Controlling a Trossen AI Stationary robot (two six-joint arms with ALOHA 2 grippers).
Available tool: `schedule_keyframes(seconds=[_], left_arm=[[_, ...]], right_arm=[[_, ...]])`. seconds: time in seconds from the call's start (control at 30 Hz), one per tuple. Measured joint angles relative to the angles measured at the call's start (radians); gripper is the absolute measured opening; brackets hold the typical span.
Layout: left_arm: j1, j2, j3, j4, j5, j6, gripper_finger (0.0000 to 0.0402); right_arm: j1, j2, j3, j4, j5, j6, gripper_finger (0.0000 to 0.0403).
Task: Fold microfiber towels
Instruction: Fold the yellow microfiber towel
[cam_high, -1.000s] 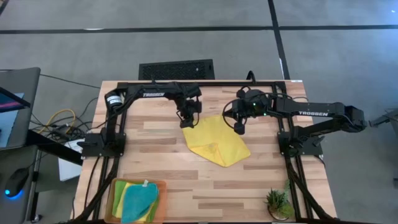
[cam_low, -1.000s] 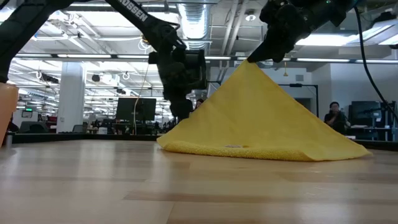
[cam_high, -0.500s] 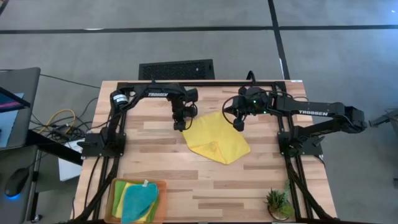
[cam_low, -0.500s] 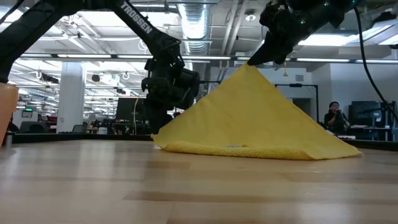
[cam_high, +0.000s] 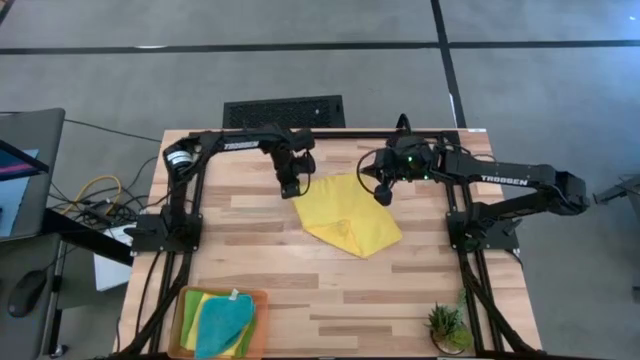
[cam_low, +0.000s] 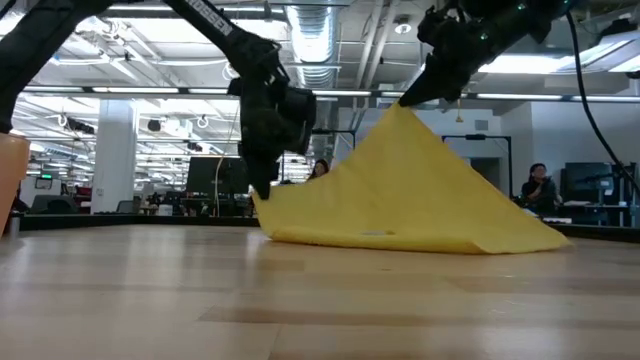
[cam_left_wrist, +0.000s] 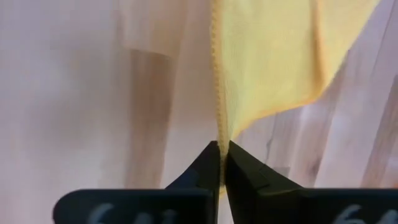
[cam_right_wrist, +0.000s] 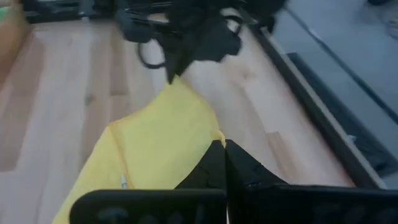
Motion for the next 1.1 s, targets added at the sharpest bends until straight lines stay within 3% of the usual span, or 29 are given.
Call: schedule_keyframes(seconds=[0.13, 0.33, 0.57, 0.67, 0.77, 0.87, 1.1], left_arm=[[0.02, -0.078, 0.0, 0.032, -0.066, -0.04, 0.0002], [0.038, -0.239, 0.008, 0.115, -0.295, -0.126, 0.0001], [0.018, -0.388, 0.123, 0.125, -0.486, -0.098, 0.0], [0.013, -0.406, 0.16, 0.119, -0.49, -0.056, 0.0], [0.01, -0.404, 0.189, 0.121, -0.557, -0.101, 0.0], [0.013, -0.396, 0.195, 0.105, -0.515, -0.055, 0.0], [0.014, -0.394, 0.19, 0.123, -0.548, -0.105, 0.0]], right_arm=[[-0.044, 0.0, 0.055, -0.047, 0.046, -0.002, 0.0006], [-0.102, 0.0, 0.156, -0.092, 0.167, -0.11, 0.0006], [-0.113, 0.0, 0.256, -0.113, 0.217, -0.241, 0.0006], [-0.112, -0.001, 0.275, -0.144, 0.219, -0.283, 0.0006], [-0.115, 0.0, 0.274, -0.138, 0.219, -0.243, 0.0006], [-0.117, 0.0, 0.274, -0.155, 0.223, -0.242, 0.0006], [-0.137, 0.0, 0.273, -0.165, 0.202, -0.25, 0.0006]])
